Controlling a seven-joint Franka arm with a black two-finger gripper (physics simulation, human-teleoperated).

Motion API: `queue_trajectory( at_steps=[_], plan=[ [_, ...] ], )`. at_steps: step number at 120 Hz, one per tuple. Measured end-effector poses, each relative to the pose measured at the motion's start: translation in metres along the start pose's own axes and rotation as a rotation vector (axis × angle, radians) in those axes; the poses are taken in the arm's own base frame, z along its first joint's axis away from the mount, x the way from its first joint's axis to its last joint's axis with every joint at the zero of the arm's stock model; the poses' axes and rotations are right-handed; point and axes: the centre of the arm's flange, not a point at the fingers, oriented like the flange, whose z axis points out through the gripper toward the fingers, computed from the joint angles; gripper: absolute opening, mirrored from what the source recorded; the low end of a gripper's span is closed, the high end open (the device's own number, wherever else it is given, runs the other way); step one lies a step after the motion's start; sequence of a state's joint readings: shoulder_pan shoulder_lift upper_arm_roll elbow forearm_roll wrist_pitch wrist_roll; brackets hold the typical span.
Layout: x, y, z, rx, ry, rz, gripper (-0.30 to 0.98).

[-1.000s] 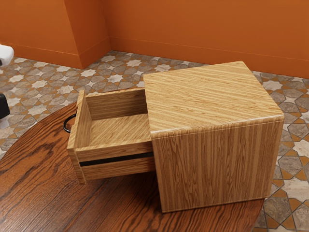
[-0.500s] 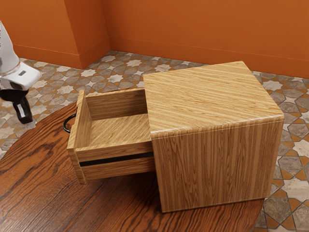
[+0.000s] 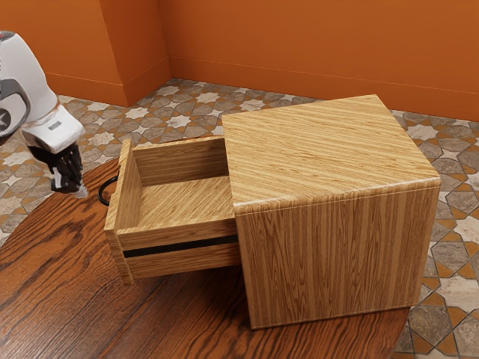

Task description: Push the drawer handle with one arm to close the drawer

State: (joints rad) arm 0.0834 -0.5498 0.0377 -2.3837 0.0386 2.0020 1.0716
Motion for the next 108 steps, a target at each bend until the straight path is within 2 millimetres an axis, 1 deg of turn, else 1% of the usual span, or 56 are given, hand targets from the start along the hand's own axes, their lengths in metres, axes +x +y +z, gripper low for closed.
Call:
queue_trajectory(
  at_steps=[17, 42, 65, 74, 90, 108],
  plan=[
    [0.012, 0.003, 0.006, -0.001, 0.008, 0.051, -0.1],
    [0.027, 0.005, 0.009, 0.007, 0.03, 0.1, -0.1],
    [0.047, 0.003, 0.018, 0.004, 0.045, 0.139, -0.1],
    [0.057, 0.001, 0.016, 0.011, 0.052, 0.155, -0.1],
    [0.066, 0.0, 0.015, 0.02, 0.061, 0.17, -0.1],
    [0.082, 0.001, 0.012, 0.032, 0.068, 0.199, -0.1]
  ],
)
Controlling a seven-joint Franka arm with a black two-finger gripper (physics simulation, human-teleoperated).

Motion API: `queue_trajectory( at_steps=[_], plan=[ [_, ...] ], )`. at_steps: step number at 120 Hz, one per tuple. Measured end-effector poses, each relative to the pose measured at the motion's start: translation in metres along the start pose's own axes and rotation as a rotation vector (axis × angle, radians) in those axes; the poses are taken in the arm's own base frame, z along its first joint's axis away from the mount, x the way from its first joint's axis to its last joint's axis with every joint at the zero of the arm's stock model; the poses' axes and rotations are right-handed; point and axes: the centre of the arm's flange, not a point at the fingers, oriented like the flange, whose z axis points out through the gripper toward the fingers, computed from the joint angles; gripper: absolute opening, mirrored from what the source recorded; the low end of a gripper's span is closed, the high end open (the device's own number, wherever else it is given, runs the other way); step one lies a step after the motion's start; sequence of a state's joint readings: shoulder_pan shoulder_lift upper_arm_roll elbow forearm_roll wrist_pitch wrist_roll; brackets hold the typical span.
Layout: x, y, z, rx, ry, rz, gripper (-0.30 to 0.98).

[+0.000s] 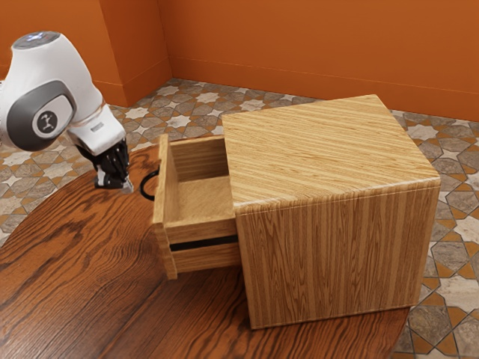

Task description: Push the drawer handle with one arm to close the drawer

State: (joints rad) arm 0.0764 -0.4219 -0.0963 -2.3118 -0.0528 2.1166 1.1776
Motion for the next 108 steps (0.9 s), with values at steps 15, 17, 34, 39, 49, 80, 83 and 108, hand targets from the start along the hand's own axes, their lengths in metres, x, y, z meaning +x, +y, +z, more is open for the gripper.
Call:
queue_trajectory(
  at_steps=[15, 17, 34, 39, 49, 80, 83, 108],
  plan=[
    [0.009, -0.004, 0.002, 0.0, 0.002, 0.012, -0.1],
    [0.011, -0.005, 0.002, 0.0, 0.002, 0.014, -0.1],
    [0.023, -0.006, 0.008, -0.006, -0.001, 0.031, -0.1],
    [0.026, -0.006, 0.011, -0.01, -0.002, 0.036, -0.1],
    [0.034, -0.008, 0.015, -0.013, -0.003, 0.044, -0.1],
    [0.054, -0.011, 0.024, -0.015, 0.015, 0.055, -0.1],
    [0.056, -0.011, 0.024, -0.014, 0.017, 0.056, -0.1],
    [0.074, -0.015, 0.025, -0.007, 0.032, 0.068, -0.1]
  ],
)
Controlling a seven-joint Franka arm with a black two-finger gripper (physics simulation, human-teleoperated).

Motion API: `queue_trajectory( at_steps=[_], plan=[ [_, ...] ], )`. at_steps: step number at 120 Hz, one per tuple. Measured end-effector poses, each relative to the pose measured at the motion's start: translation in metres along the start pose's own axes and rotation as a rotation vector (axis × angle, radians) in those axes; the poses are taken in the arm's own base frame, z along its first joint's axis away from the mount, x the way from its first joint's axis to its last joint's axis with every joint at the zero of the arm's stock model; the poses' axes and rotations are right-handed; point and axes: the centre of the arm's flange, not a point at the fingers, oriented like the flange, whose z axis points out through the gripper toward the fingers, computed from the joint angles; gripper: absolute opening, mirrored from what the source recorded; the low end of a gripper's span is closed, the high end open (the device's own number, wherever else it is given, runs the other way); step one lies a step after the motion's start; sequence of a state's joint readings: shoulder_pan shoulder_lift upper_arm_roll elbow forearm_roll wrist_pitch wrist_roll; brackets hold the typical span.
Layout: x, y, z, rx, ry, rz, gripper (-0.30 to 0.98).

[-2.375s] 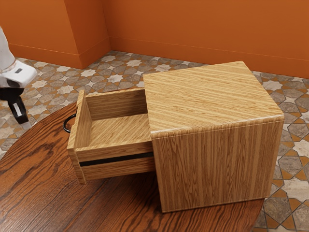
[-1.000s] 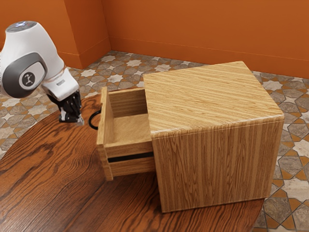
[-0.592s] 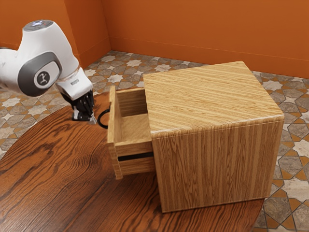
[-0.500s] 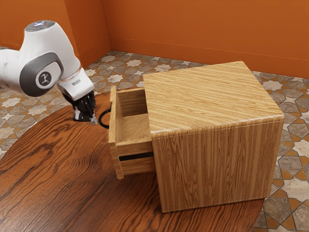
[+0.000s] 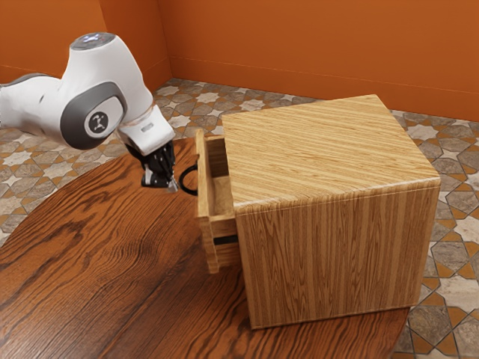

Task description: Push the drawer handle with one arm to close the drawer

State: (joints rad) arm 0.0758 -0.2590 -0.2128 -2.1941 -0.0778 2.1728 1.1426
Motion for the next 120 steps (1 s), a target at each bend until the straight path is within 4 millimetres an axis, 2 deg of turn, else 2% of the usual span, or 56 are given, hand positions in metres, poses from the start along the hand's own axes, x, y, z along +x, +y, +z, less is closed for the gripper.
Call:
queue_trajectory(
  at_steps=[37, 69, 97, 102, 106, 115, 120],
  plan=[
    [0.035, -0.004, 0.008, -0.005, 0.018, 0.033, -0.1],
    [0.052, -0.008, 0.012, -0.004, 0.033, 0.041, -0.1],
    [0.056, -0.008, 0.013, 0.0, 0.037, 0.034, -0.1],
    [0.046, -0.003, 0.0, 0.009, 0.024, 0.013, -0.1],
    [0.032, 0.002, -0.019, 0.024, 0.008, -0.017, -0.09],
    [-0.006, 0.024, -0.108, 0.115, -0.012, -0.125, 0.08],
    [-0.014, 0.03, -0.155, 0.14, -0.009, -0.177, 0.17]
  ],
)
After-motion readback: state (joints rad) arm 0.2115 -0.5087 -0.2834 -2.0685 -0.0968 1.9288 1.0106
